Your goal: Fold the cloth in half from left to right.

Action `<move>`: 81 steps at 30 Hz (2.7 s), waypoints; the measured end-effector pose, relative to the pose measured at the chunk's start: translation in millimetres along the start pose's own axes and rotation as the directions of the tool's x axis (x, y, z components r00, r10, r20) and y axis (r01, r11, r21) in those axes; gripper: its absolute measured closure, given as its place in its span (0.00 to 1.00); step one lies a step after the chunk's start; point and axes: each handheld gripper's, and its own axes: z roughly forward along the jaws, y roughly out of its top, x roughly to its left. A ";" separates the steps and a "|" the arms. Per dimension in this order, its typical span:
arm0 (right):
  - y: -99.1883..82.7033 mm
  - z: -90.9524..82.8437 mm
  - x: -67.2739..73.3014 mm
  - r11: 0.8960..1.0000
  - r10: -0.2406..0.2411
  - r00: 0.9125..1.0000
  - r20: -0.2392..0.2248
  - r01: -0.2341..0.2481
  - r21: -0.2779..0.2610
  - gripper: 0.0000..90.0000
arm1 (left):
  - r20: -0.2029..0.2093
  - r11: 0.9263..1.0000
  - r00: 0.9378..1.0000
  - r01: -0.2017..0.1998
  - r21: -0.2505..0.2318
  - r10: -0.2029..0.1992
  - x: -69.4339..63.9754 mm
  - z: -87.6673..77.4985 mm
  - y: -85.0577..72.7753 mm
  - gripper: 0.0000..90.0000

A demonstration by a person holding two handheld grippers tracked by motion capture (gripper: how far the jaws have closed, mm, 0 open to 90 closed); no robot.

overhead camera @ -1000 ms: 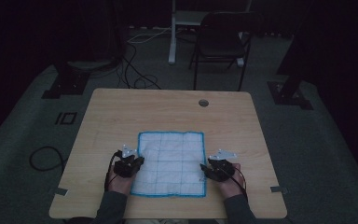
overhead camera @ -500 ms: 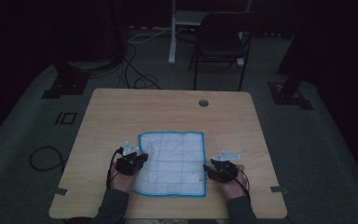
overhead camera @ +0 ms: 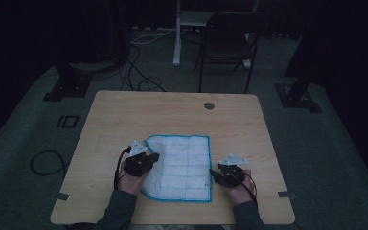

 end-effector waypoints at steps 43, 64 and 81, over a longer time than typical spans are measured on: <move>0.0 1.0 -0.8 1.000 0.007 1.000 0.000 -0.007 -0.001 0.61 | 0.098 0.994 0.989 -0.105 -0.029 0.108 -46.2 22.7 36.5 0.97; -0.5 0.2 -2.4 1.000 0.014 1.000 0.007 -0.014 -0.001 0.60 | 0.148 0.992 0.981 -0.126 -0.007 0.126 -66.1 52.7 41.8 0.97; -1.1 0.2 -4.0 1.000 0.017 1.000 0.015 -0.017 -0.002 0.60 | 0.179 0.988 0.973 -0.151 0.028 0.143 -76.3 75.1 44.5 0.97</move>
